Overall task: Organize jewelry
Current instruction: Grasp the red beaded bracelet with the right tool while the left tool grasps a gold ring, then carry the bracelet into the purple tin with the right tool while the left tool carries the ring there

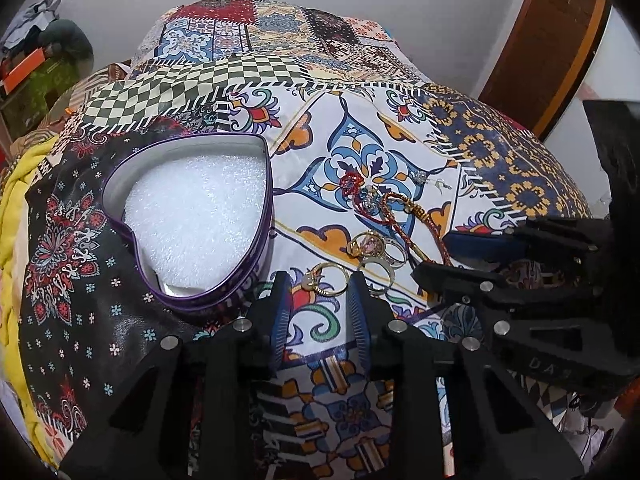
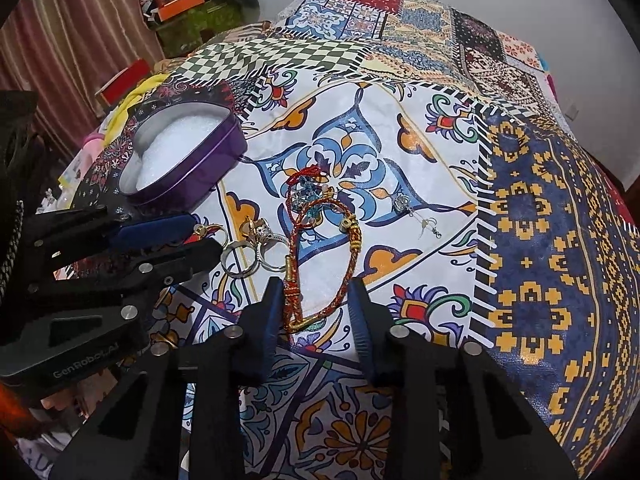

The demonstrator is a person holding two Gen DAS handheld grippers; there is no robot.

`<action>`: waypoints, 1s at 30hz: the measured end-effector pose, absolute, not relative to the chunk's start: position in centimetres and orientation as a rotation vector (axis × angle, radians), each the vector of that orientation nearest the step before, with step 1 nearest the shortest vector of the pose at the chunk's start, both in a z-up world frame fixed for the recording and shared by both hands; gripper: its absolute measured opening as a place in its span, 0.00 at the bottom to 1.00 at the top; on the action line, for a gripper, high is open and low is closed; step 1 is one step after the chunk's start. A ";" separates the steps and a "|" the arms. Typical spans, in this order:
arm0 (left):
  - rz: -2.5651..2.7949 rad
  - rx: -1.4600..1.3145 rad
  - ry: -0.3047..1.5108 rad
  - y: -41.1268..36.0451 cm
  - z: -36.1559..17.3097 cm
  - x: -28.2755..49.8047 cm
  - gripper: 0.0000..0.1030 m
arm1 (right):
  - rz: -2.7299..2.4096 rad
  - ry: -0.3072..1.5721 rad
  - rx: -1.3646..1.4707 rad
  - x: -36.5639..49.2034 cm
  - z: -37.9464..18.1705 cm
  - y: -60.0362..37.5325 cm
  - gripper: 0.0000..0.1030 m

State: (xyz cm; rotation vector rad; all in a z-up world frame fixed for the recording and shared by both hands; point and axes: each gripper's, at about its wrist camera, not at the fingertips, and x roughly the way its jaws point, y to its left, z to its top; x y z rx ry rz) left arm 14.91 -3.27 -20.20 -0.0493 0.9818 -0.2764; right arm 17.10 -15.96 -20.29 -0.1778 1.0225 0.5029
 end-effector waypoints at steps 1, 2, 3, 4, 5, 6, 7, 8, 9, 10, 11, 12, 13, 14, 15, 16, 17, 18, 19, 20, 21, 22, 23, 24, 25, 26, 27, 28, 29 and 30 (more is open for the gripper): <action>-0.275 -0.053 0.980 -3.3 -20.3 15.0 0.28 | 0.498 1.021 -0.173 17.1 -20.3 -16.0 0.20; -0.273 -0.056 0.979 -3.3 -20.3 15.1 0.28 | 0.492 1.021 -0.163 17.2 -20.3 -16.2 0.17; -0.271 -0.058 0.977 -3.4 -20.3 15.2 0.28 | 0.487 1.021 -0.152 17.3 -20.2 -16.3 0.16; -0.268 -0.057 0.975 -3.5 -20.4 15.2 0.28 | 0.482 1.019 -0.140 17.4 -20.2 -16.5 0.15; -0.264 -0.054 0.973 -3.5 -20.4 15.2 0.25 | 0.476 1.017 -0.132 17.4 -20.1 -16.7 0.15; -0.258 -0.049 0.970 -3.6 -20.4 15.2 0.23 | 0.472 1.014 -0.125 17.4 -20.0 -16.8 0.13; -0.255 -0.044 0.967 -3.7 -20.4 15.2 0.23 | 0.469 1.011 -0.114 17.4 -19.9 -17.0 0.13; -0.252 -0.041 0.965 -3.8 -20.4 15.2 0.23 | 0.469 1.010 -0.105 17.4 -19.8 -17.1 0.12; -0.250 -0.037 0.964 -3.8 -20.4 15.1 0.23 | 0.469 1.008 -0.096 17.4 -19.7 -17.2 0.11; -0.248 -0.032 0.964 -3.9 -20.4 15.1 0.23 | 0.469 1.005 -0.089 17.3 -19.5 -17.3 0.11; -0.248 -0.030 0.965 -3.9 -20.3 15.1 0.23 | 0.469 1.000 -0.085 17.2 -19.3 -17.4 0.10; -0.249 -0.031 0.966 -3.9 -20.3 15.1 0.23 | 0.467 0.995 -0.081 17.2 -19.1 -17.5 0.10; -0.251 -0.033 0.967 -3.9 -20.2 15.1 0.23 | 0.468 0.989 -0.076 17.1 -18.9 -17.6 0.10; -0.250 -0.035 0.968 -3.9 -20.2 15.1 0.23 | 0.468 0.984 -0.074 17.0 -18.6 -17.7 0.10; -0.249 -0.036 0.968 -3.9 -20.1 15.0 0.23 | 0.467 0.977 -0.072 16.9 -18.4 -17.8 0.10; -0.246 -0.037 0.968 -3.8 -20.0 14.9 0.23 | 0.464 0.967 -0.071 16.8 -18.0 -17.9 0.10; -0.243 -0.040 0.965 -3.7 -19.8 14.8 0.23 | 0.464 0.959 -0.069 16.8 -17.7 -18.0 0.10; -0.242 -0.044 0.961 -3.6 -19.6 14.6 0.23 | 0.463 0.952 -0.066 16.7 -17.4 -18.0 0.10; -0.241 -0.047 0.954 -3.5 -19.2 14.5 0.23 | 0.463 0.944 -0.061 16.7 -17.1 -18.1 0.10; -0.238 -0.049 0.946 -3.3 -18.9 14.3 0.23 | 0.462 0.937 -0.057 16.6 -16.8 -18.2 0.10; -0.235 -0.052 0.938 -3.2 -18.5 14.2 0.23 | 0.462 0.931 -0.055 16.6 -16.6 -18.2 0.10; -0.233 -0.058 0.927 -3.0 -18.1 13.9 0.23 | 0.459 0.919 -0.052 16.5 -16.2 -18.3 0.10; -0.231 -0.061 0.918 -2.8 -17.7 13.8 0.23 | 0.459 0.910 -0.050 16.5 -15.8 -18.3 0.10; -0.229 -0.062 0.908 -2.7 -17.3 13.6 0.23 | 0.459 0.902 -0.048 16.4 -15.6 -18.3 0.10; -0.225 -0.063 0.895 -2.5 -16.8 13.4 0.23 | 0.460 0.893 -0.046 16.4 -15.2 -18.2 0.10; -0.222 -0.066 0.883 -2.3 -16.3 13.2 0.23 | 0.460 0.883 -0.042 16.3 -14.9 -18.1 0.10; -0.218 -0.070 0.871 -2.0 -15.8 13.0 0.23 | 0.461 0.871 -0.040 16.3 -14.5 -18.0 0.10; -0.214 -0.073 0.860 -1.8 -15.4 12.9 0.23 | 0.464 0.859 -0.038 16.3 -14.0 -17.9 0.10; -0.210 -0.075 0.850 -1.6 -15.0 12.8 0.23 | 0.466 0.849 -0.038 16.3 -13.7 -17.8 0.10; -0.205 -0.078 0.837 -1.4 -14.5 12.7 0.23 | 0.467 0.839 -0.038 16.2 -13.4 -17.6 0.10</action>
